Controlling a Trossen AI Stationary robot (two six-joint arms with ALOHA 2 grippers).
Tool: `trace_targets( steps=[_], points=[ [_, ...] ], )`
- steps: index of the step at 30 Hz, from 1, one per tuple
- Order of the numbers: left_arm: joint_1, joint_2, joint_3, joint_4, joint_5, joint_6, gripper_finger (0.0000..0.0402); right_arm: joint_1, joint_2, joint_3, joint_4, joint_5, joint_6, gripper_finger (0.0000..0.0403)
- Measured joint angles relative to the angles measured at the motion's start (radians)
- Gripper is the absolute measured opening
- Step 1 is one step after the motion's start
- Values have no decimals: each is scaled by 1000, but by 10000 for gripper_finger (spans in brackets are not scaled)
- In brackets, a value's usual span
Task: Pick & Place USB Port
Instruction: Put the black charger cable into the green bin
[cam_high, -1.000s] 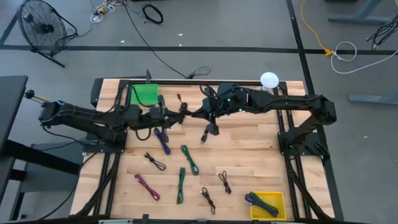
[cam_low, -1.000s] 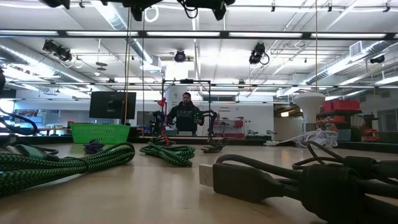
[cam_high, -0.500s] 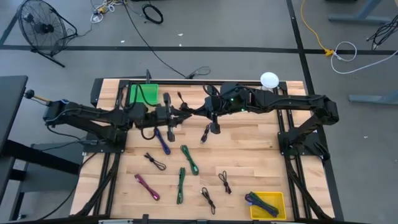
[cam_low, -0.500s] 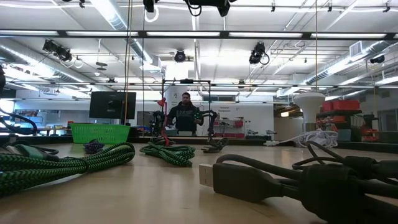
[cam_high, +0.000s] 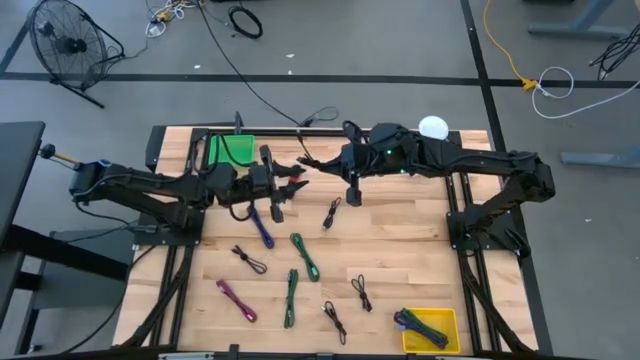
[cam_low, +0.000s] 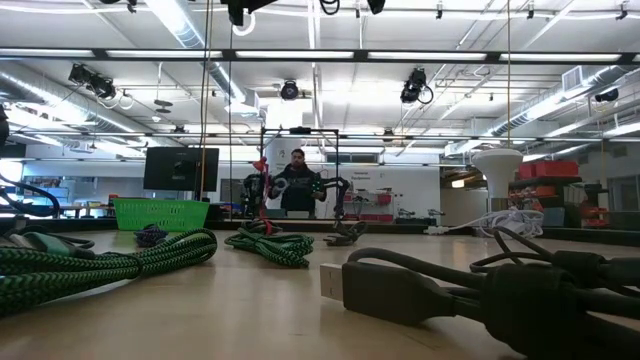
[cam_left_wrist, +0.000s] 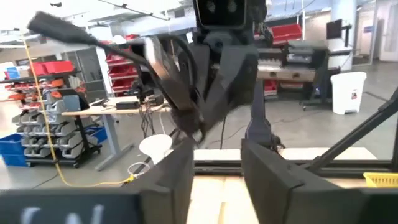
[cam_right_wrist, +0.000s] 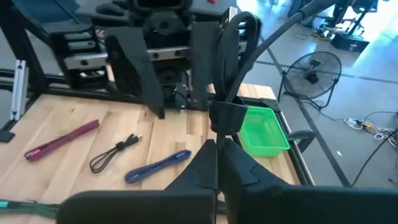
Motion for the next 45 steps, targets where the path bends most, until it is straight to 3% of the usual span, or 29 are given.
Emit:
trace_targets(
  steps=[7, 17, 23, 28, 39, 45],
  points=[
    [0, 0, 0, 27, 7, -7, 202, 25, 3, -12, 22, -2, 1, 0],
    [0, 38, -2, 149, 66, -29, 205, 54, 3, -79, 135, -6, 3, 0],
    [1, 74, 0, 203, 64, -29, 160, 53, 3, -97, 145, -25, 13, 0],
    [1, 77, -2, 194, 51, -28, 34, 52, 3, -97, 150, -25, 16, 1],
    [4, 71, -2, 194, 25, -47, 33, 52, 3, -97, 134, -14, 7, 39],
    [5, 44, 0, 149, -32, -19, 33, 53, 3, -95, 60, 137, -8, 75]
  ],
)
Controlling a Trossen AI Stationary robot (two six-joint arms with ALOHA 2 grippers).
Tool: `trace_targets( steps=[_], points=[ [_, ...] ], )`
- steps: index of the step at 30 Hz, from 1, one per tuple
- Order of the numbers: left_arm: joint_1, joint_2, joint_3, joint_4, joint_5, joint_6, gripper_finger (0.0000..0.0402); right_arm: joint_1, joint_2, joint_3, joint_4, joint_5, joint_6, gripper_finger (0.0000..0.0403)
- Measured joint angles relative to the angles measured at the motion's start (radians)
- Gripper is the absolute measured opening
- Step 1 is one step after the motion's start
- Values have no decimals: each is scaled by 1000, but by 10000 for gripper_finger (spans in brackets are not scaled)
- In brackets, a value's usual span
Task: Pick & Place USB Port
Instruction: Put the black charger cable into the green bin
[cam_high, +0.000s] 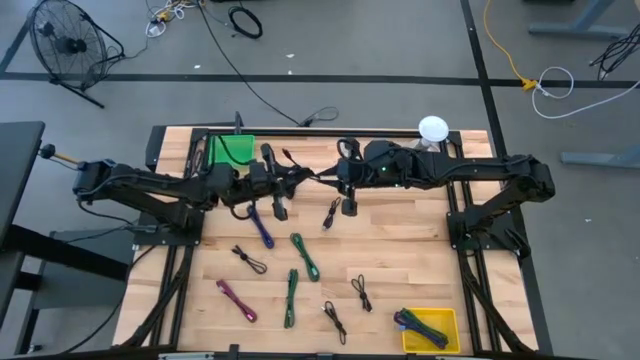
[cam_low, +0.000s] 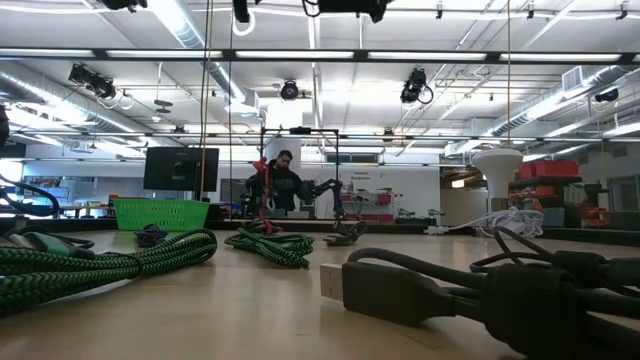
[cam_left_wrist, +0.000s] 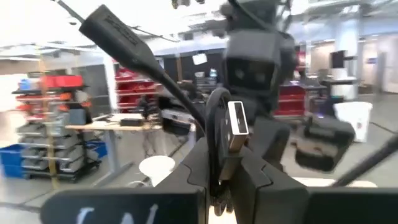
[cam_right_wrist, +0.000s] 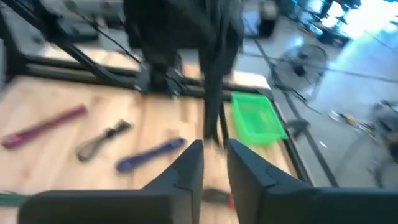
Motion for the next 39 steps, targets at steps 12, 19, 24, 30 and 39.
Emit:
trace_targets(
  steps=[12, 19, 24, 30, 39],
  points=[
    [57, -192, 0, -569, -433, -15, 33, 0, 0, 0, -245, 90, 90, 127],
    [238, -234, -1, -923, -500, -140, 33, 2, 0, -1, -268, 77, 119, 120],
    [406, -220, -1, -1097, -458, -165, 33, 2, 0, -1, -264, 33, 122, 114],
    [589, -192, 1, -1190, -315, -132, 33, 4, 0, -1, -260, 19, 119, 112],
    [732, -52, 0, -1231, -265, -38, 33, 4, 0, -1, -246, 19, 115, 111]
  ],
)
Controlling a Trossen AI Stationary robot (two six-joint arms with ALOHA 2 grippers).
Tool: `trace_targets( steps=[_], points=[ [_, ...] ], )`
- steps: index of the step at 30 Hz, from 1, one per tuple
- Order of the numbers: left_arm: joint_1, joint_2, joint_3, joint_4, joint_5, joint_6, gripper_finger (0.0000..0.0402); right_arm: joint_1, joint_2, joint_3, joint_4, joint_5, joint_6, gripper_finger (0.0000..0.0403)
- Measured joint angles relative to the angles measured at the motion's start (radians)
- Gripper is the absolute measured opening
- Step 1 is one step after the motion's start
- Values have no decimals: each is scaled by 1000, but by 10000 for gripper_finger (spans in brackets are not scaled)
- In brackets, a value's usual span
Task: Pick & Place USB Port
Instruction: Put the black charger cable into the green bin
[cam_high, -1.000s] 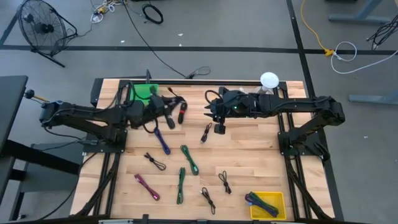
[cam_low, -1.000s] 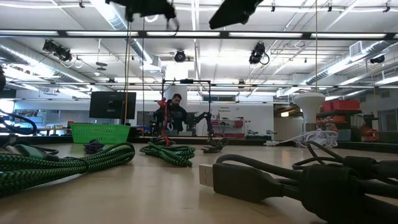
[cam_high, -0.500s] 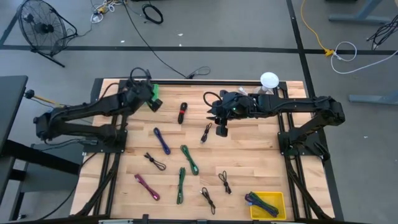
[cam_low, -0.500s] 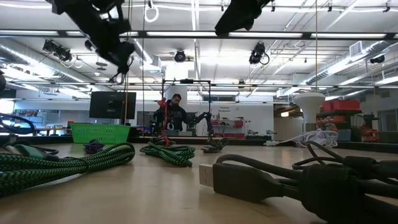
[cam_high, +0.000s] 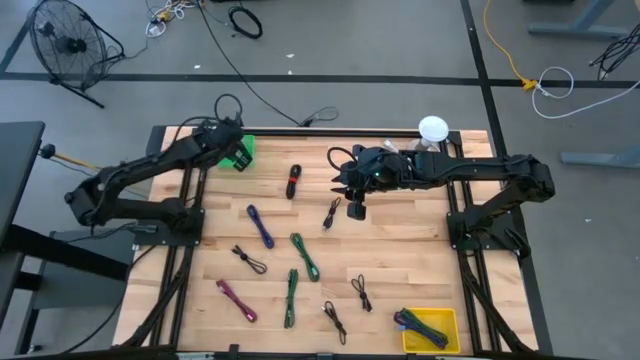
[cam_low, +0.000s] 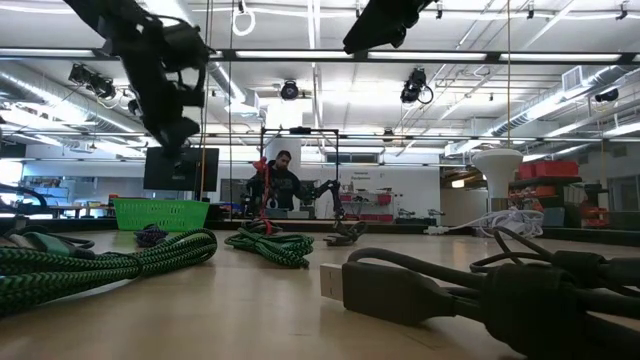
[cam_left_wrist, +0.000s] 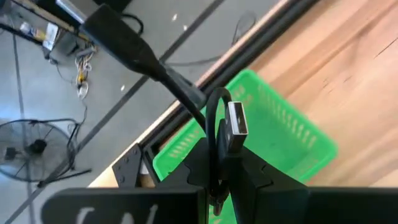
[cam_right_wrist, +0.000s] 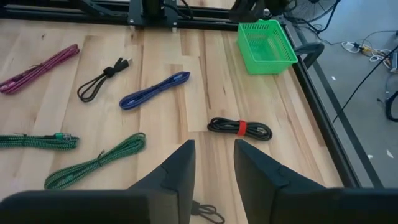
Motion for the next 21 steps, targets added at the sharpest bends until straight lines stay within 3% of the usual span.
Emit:
trace_targets(
  steps=[13, 21],
  points=[
    [43, 251, 0, 4, -37, 37, 33, 0, 0, 0, 11, 0, 0, 110],
    [43, 298, 0, 11, -49, 66, 33, 0, 0, -21, 48, -1, 4, 110]
  ],
)
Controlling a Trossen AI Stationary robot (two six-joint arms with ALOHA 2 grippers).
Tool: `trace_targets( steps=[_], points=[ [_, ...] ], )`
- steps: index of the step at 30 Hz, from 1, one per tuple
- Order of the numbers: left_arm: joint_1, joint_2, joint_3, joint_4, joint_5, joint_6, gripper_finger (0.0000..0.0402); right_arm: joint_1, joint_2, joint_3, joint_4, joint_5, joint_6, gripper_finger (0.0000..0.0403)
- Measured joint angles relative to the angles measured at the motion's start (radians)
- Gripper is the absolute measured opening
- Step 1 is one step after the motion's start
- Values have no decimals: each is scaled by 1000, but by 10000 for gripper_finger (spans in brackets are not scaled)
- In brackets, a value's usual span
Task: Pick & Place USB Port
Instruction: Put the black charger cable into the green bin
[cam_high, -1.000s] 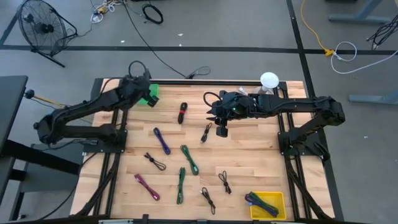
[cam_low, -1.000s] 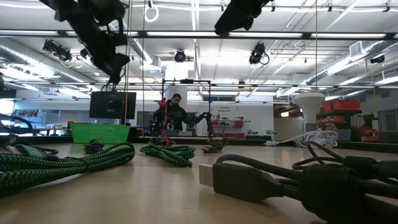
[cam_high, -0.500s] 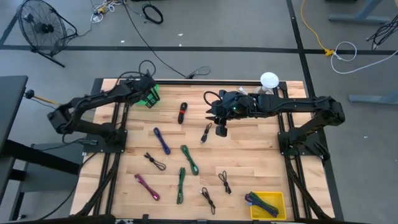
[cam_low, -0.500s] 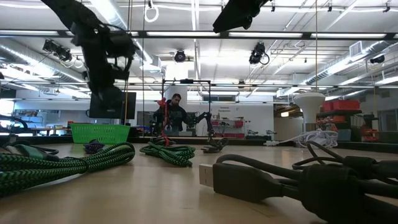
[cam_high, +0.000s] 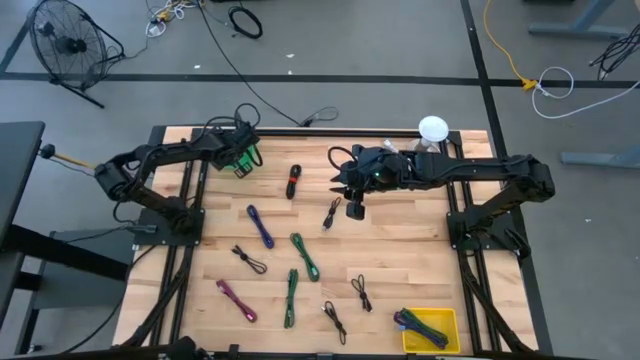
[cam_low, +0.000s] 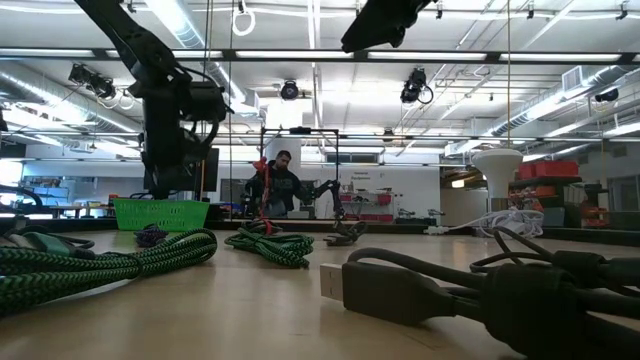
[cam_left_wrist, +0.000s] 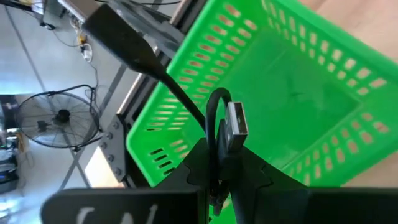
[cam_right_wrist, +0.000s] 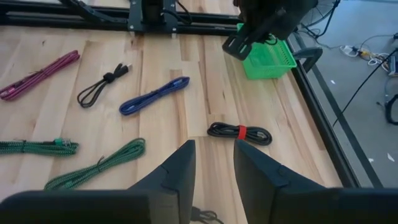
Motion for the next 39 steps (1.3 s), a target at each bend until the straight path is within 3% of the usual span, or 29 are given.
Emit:
trace_targets(
  steps=[2, 8, 12, 17, 24, 27, 33, 35, 39],
  points=[
    [0, 0, 0, 1, -15, 0, 44, 0, 0, -35, 46, 0, 0, 110],
    [0, 0, 0, 1, -34, 1, 150, 0, 1, -128, 125, -20, -5, 110],
    [0, 0, 0, 2, -39, -6, 197, 0, 1, -129, 146, -22, -6, 110],
    [-2, -4, 0, 9, -40, -7, 217, 0, 1, -128, 169, -24, -13, 110],
    [-46, -30, 57, -16, 4, -12, 208, -1, 1, -128, 164, -23, -11, 110],
    [-71, -45, 111, -36, 117, -75, 203, -1, 1, -128, 159, -23, 1, 110],
    [-121, -46, 202, -29, 556, -243, 202, -1, 1, -128, 132, -23, 22, 110],
    [-149, -46, 208, -24, 631, -293, 202, -1, 1, -128, 130, -23, 26, 110],
    [-211, -45, 203, -33, 687, -453, 202, -1, 1, -128, 128, -23, 27, 110]
  ],
)
